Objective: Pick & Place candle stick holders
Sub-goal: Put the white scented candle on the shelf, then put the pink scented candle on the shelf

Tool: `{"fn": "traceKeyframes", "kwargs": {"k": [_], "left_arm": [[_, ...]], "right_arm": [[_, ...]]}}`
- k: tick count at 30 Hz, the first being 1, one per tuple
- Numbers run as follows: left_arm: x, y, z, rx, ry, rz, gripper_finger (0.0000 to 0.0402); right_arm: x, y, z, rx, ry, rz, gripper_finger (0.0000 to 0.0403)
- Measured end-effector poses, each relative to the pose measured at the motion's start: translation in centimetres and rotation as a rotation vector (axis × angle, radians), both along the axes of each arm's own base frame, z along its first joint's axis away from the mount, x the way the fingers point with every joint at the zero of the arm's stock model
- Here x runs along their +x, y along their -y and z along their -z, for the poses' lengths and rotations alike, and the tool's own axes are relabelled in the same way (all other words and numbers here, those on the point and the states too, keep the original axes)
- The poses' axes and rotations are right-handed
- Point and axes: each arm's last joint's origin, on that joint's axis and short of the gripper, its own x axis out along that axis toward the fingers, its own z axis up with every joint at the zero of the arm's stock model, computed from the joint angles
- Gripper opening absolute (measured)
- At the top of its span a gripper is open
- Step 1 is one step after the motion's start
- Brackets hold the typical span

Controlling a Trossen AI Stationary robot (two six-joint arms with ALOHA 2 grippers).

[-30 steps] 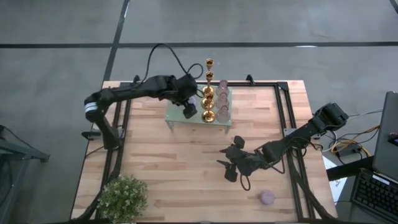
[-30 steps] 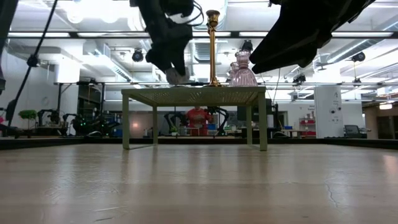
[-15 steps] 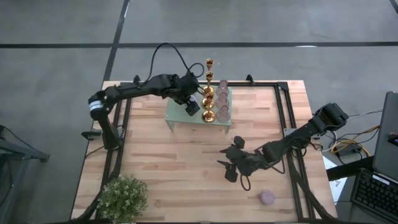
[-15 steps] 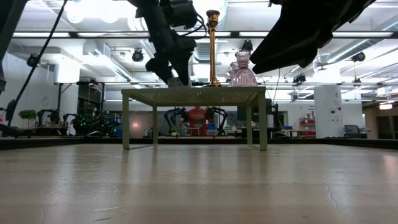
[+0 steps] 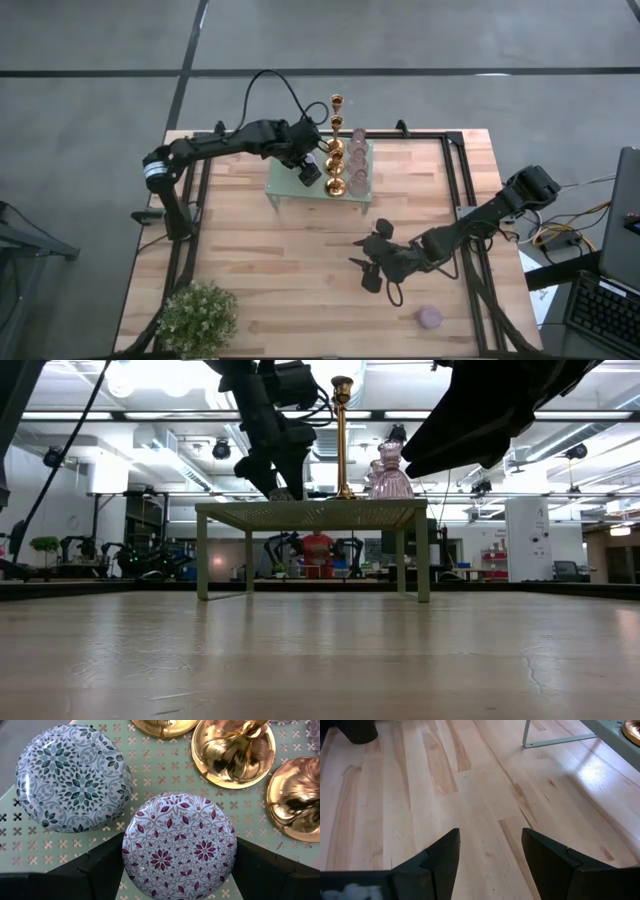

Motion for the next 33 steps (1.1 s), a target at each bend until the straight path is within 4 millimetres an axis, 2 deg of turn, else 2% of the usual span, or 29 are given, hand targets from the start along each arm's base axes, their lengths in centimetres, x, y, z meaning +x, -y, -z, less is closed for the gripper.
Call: {"fn": "traceKeyframes", "kwargs": {"k": [6,13,19,28,33], "left_arm": [[0.0,0.0,0.0,0.001,0.000,-0.006,0.0314],[0.0,0.0,0.1,0.006,-0.012,0.010,0.0346],[-0.1,0.0,-0.2,0.013,-0.019,0.029,0.0354],[-2.7,1.3,-3.5,0.030,-0.013,0.068,0.0355],[-4.3,3.7,-5.0,0.018,0.026,0.112,0.0355]], "right_arm": [[0.0,0.0,0.0,0.000,0.000,0.000,0.0205],[0.0,0.0,0.0,0.000,0.001,0.000,0.0205],[0.0,0.0,0.0,0.000,0.001,0.000,0.0205],[0.0,0.0,0.0,0.001,-0.003,-0.004,0.0205],[-0.3,-0.6,0.1,0.021,-0.019,-0.052,0.0205]]}}
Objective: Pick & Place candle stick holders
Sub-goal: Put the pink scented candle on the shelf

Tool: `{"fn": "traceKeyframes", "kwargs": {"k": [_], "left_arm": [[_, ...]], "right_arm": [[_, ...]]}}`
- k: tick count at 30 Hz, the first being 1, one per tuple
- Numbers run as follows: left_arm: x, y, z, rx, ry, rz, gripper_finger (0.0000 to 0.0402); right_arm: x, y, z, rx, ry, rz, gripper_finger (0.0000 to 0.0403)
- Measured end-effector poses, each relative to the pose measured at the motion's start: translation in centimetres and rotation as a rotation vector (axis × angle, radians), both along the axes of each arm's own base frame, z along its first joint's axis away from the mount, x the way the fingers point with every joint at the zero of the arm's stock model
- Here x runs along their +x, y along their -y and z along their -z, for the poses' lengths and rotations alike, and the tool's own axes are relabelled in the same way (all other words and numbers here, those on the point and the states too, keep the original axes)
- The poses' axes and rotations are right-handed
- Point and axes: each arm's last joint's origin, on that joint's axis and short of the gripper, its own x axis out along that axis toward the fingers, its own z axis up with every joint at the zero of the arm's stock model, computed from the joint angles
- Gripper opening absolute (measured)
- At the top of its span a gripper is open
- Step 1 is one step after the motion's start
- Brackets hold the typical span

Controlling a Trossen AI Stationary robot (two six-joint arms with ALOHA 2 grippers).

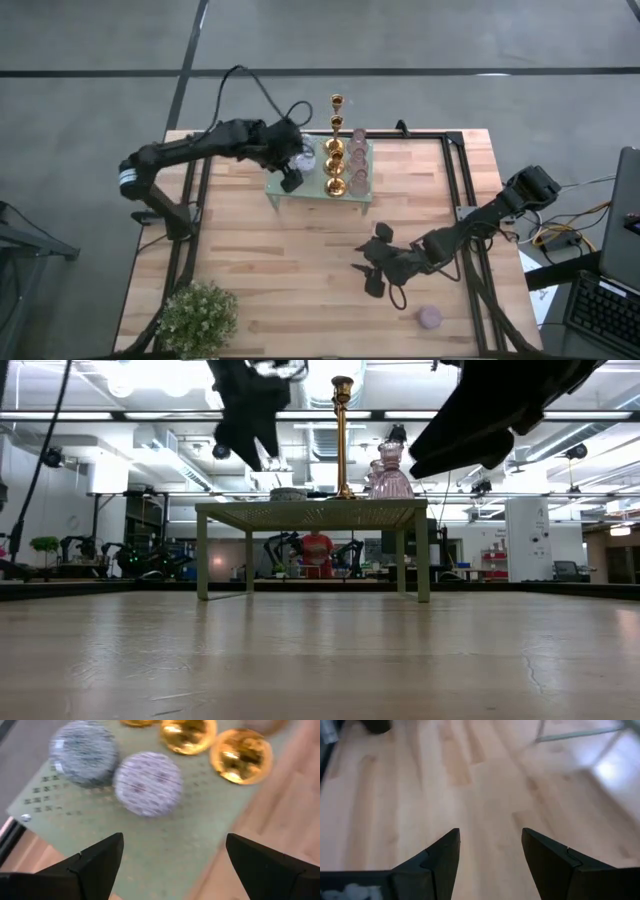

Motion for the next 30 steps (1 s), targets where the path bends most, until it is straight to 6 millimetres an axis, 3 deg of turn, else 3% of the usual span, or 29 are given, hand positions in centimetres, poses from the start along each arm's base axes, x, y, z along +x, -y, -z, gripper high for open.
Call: {"fn": "traceKeyframes", "kwargs": {"k": [10,14,18,24,30], "left_arm": [[-2.5,8.5,0.2,0.001,0.283,0.217,0.0355],[-3.3,11.8,1.1,0.003,0.484,0.336,0.0356],[-3.5,14.5,2.7,-0.010,0.711,0.433,0.0356],[-3.3,16.9,5.8,-0.019,0.998,0.514,0.0356],[-3.2,17.9,8.7,-0.046,1.140,0.528,0.0356]], "right_arm": [[-1.5,-2.8,-1.2,0.120,-0.031,-0.195,0.0205],[-2.8,-4.5,-1.7,0.129,-0.113,-0.292,0.0205],[-4.2,-5.7,-2.2,0.174,-0.254,-0.269,0.0205],[-6.5,-6.8,-3.2,0.287,-0.428,-0.113,0.0205],[-8.9,-8.3,-3.1,0.423,-0.549,-0.016,0.0219]]}}
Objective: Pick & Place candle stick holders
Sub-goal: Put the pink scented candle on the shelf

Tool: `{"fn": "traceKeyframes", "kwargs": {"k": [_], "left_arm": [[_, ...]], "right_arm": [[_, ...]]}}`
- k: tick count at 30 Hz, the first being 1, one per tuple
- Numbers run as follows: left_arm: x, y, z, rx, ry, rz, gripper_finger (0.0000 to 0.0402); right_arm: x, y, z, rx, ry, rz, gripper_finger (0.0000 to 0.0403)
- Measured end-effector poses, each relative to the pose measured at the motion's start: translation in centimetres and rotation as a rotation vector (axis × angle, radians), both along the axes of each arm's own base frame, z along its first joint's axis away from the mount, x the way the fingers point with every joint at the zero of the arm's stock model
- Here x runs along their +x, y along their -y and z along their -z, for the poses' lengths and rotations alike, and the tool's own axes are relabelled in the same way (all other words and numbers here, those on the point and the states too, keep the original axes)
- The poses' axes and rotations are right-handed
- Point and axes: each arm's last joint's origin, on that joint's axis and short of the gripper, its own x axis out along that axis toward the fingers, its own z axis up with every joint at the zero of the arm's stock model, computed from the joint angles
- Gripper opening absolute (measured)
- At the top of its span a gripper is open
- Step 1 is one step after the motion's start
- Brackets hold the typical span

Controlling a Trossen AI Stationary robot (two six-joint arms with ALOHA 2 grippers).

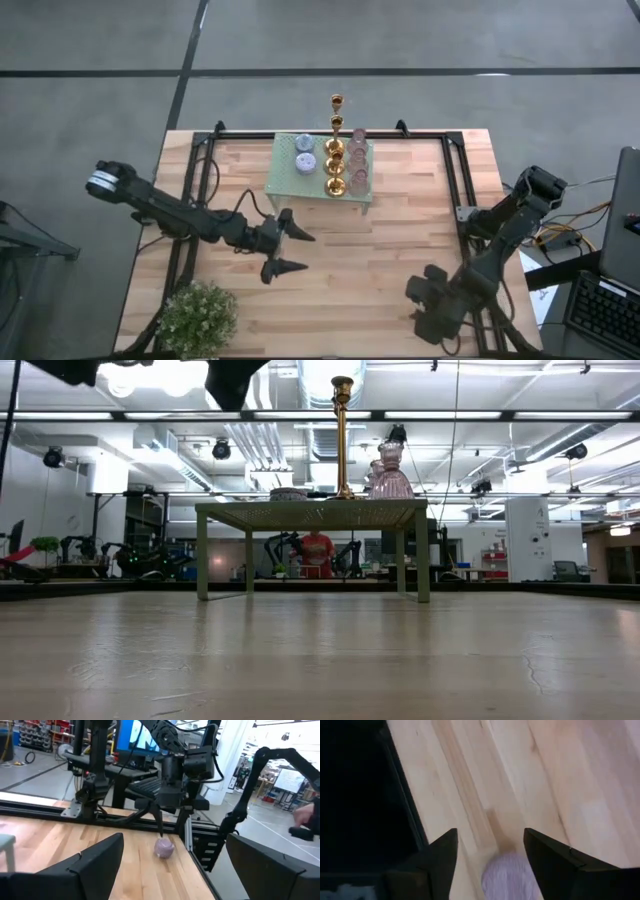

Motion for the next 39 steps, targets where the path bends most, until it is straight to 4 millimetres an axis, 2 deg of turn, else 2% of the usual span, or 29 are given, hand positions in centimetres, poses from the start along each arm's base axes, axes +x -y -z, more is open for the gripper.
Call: {"fn": "traceKeyframes", "kwargs": {"k": [5,9,13,23,31,39], "left_arm": [[0.3,0.6,1.2,0.006,-0.013,0.019,0.0356],[0.6,1.0,1.1,0.039,-0.007,0.041,0.0355],[0.7,1.3,0.9,0.048,0.003,0.055,0.0355],[0.7,1.3,0.9,0.049,0.002,0.056,0.0355],[0.7,1.3,1.0,0.051,-0.004,0.055,0.0355],[0.7,1.3,1.1,0.052,-0.007,0.055,0.0355]], "right_arm": [[-1.8,-0.6,0.9,0.007,-0.071,0.021,0.0269],[-2.9,-0.7,1.8,-0.006,-0.122,0.016,0.0310],[-3.8,-0.8,2.7,-0.009,-0.183,0.021,0.0330],[-5.3,-1.5,4.1,-0.025,-0.218,0.024,0.0333],[-4.6,-3.2,6.0,-0.080,-0.232,-0.023,0.0328],[-4.3,-4.0,7.9,-0.120,-0.261,-0.027,0.0327]]}}
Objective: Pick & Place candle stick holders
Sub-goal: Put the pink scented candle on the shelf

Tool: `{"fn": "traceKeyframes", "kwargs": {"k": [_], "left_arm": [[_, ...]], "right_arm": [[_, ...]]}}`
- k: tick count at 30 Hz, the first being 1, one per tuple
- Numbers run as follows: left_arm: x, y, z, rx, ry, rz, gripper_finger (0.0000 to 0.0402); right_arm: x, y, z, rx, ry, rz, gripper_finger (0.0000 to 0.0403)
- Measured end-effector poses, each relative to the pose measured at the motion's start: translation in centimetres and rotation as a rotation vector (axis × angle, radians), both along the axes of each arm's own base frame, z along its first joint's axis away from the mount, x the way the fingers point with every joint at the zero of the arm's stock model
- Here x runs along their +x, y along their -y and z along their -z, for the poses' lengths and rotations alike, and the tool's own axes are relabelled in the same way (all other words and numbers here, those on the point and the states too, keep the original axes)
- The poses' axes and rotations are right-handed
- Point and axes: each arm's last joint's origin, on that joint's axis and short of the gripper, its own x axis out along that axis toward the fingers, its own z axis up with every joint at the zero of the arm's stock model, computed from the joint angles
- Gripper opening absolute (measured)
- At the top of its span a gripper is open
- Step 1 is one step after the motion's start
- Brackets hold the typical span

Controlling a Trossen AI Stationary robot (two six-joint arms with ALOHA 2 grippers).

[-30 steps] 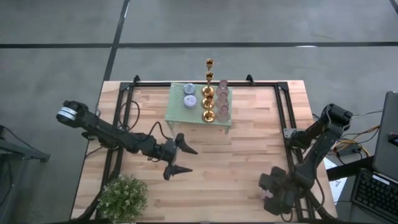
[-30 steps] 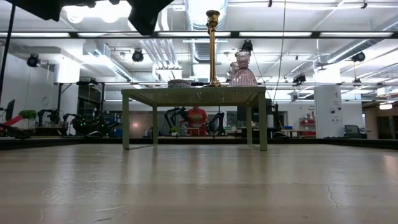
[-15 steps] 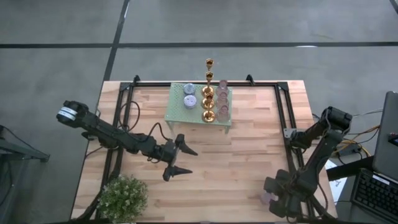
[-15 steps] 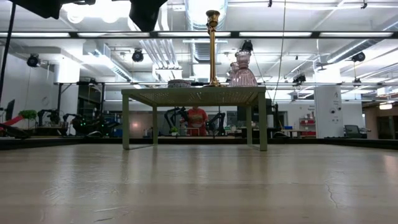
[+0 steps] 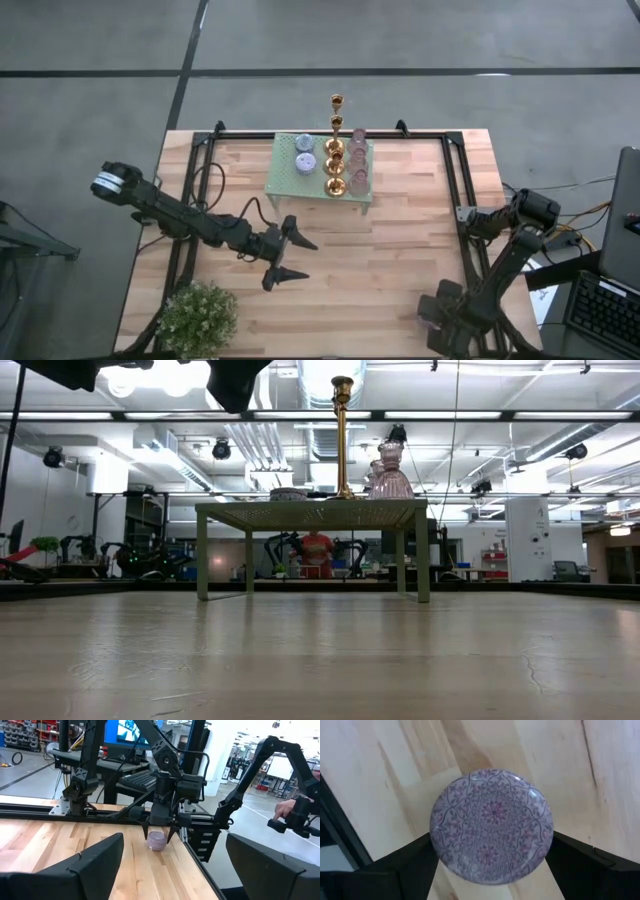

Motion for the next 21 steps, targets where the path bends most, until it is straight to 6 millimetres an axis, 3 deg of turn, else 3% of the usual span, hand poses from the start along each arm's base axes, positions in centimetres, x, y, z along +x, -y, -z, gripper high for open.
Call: {"fn": "traceKeyframes", "kwargs": {"k": [13,21], "left_arm": [[0.0,0.0,0.1,0.004,-0.011,0.000,0.0355],[0.0,0.0,0.2,0.008,-0.018,0.000,0.0355]], "right_arm": [[1.0,-0.1,1.1,-0.035,0.062,-0.008,0.0326],[1.8,0.0,1.3,-0.030,0.062,-0.039,0.0289]]}}
